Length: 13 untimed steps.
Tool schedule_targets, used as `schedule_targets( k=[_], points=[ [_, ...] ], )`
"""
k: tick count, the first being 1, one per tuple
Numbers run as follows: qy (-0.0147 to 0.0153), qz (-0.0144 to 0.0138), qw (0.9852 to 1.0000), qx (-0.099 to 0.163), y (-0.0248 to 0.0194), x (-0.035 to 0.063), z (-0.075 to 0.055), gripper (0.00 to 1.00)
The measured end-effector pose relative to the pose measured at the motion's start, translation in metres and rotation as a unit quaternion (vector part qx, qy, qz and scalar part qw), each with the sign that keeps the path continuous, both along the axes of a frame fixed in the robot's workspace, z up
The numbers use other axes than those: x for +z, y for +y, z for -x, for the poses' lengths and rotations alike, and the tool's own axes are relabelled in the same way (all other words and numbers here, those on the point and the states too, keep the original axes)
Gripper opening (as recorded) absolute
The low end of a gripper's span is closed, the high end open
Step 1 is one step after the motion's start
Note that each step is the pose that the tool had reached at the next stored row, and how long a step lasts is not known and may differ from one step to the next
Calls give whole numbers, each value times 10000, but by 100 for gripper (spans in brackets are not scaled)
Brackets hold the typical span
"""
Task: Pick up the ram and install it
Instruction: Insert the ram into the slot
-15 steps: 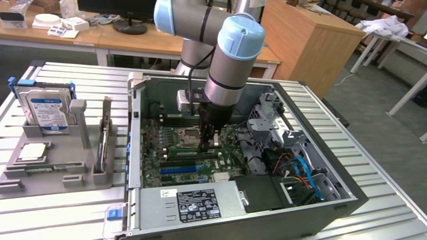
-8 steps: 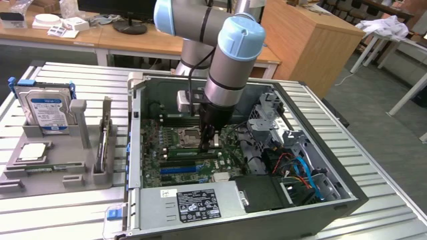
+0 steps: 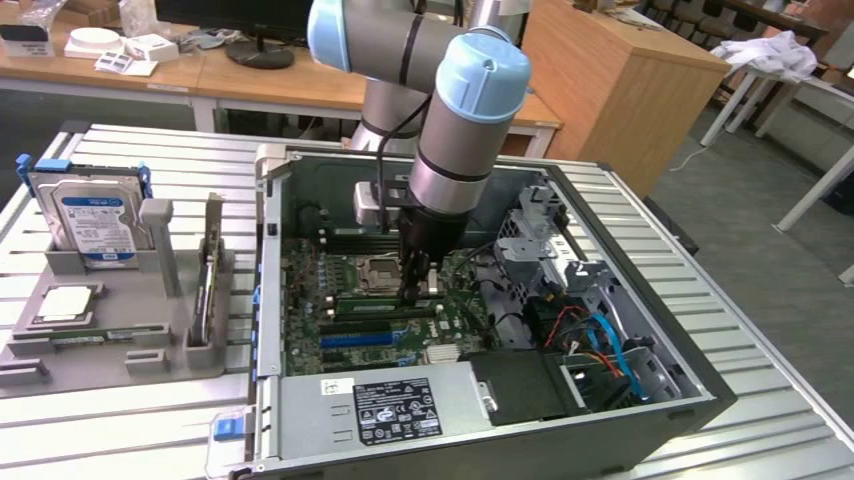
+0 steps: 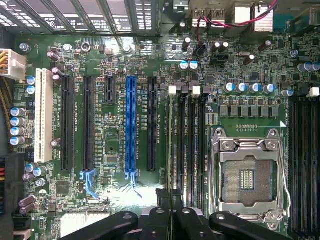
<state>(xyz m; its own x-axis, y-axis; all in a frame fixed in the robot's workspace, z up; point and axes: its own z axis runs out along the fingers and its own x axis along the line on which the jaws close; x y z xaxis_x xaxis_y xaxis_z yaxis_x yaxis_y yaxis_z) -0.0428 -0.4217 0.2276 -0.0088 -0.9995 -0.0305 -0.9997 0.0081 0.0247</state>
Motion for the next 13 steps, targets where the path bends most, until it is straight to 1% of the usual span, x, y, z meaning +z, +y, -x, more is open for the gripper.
schedule_targets(
  k=[3, 8, 13],
  points=[
    [-1, -1, 10000, 0, 0, 2, 0, 12],
    [2, 1, 10000, 0, 0, 37, 0, 12],
    [2, -3, 10000, 0, 0, 36, 0, 12]
  ],
)
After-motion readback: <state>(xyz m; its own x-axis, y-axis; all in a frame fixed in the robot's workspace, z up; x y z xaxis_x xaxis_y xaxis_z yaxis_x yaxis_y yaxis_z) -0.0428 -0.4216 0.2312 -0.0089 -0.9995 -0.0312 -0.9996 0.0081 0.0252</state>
